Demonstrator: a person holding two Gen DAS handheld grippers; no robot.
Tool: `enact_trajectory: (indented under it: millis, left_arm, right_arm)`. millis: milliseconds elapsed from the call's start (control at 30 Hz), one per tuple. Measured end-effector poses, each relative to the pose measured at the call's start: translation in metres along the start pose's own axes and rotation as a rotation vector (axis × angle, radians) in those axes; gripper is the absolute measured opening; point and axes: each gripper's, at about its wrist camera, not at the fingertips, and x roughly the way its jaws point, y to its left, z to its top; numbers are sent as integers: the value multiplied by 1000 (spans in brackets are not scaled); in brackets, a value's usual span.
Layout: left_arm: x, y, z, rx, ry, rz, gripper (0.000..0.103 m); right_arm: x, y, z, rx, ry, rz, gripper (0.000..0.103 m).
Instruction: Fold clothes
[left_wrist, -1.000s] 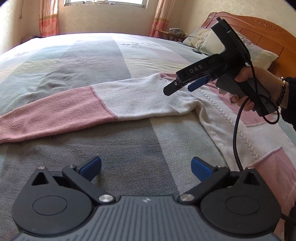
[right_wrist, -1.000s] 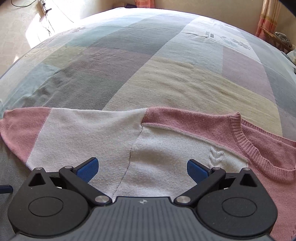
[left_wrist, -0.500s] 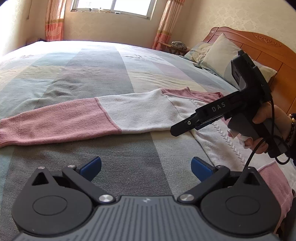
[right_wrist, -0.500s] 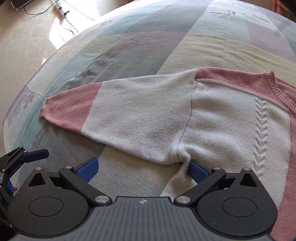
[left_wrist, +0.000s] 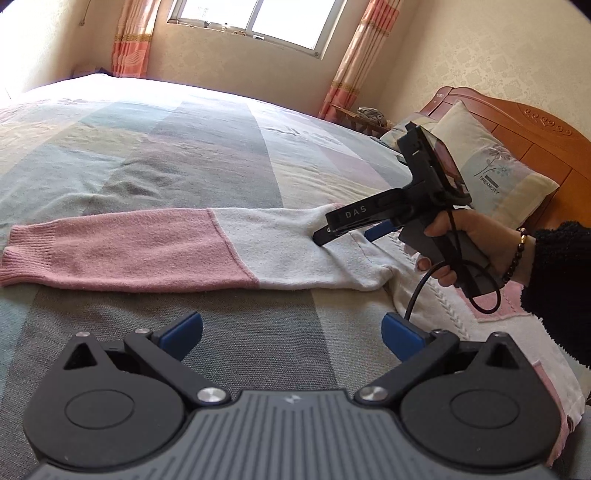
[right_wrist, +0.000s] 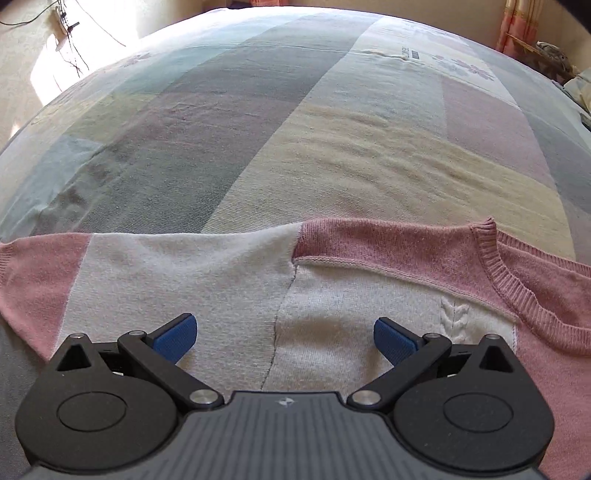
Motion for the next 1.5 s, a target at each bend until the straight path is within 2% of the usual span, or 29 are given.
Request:
enact_trajectory:
  millis: [233, 367, 433, 533, 700, 800, 900, 1000, 1133, 1267, 1400, 1500]
  left_arm:
    - [2, 0, 1, -3, 8, 9, 102]
    - [4, -5, 2, 11, 9, 6, 102]
    - [4, -9, 3, 18, 5, -3, 102]
    - [8, -18, 6, 32, 8, -17, 102]
    - [29, -63, 17, 98, 30, -62, 102]
    - [47, -106, 21, 177, 48, -127, 102]
    - [70, -151, 20, 234, 70, -188, 102]
    - [98, -194, 10, 272, 122, -241, 102]
    - [133, -230, -12, 340, 213, -237, 102]
    - [149, -232, -21, 323, 253, -209, 102]
    - [150, -223, -18, 290, 247, -204, 102]
    - [150, -221, -15, 283, 235, -213, 102]
  right_arm:
    - [29, -5, 32, 30, -66, -21, 103]
    - [18, -11, 34, 27, -45, 21, 103]
    - [-4, -19, 23, -4, -58, 83, 103]
    - [-48, -50, -2, -46, -85, 74, 103]
    - [-108, -131, -51, -26, -74, -75, 103]
    - [-143, -196, -91, 88, -66, -164, 103]
    - [-170, -256, -131, 275, -67, -154, 103]
    - [-184, -296, -166, 398, -71, -131, 103]
    - [-186, -318, -192, 464, -90, -98, 103]
    - [-178, -323, -195, 479, -137, -63, 103]
    - [-168, -322, -187, 504, -158, 37, 103]
    - [-154, -322, -191, 464, -139, -13, 103]
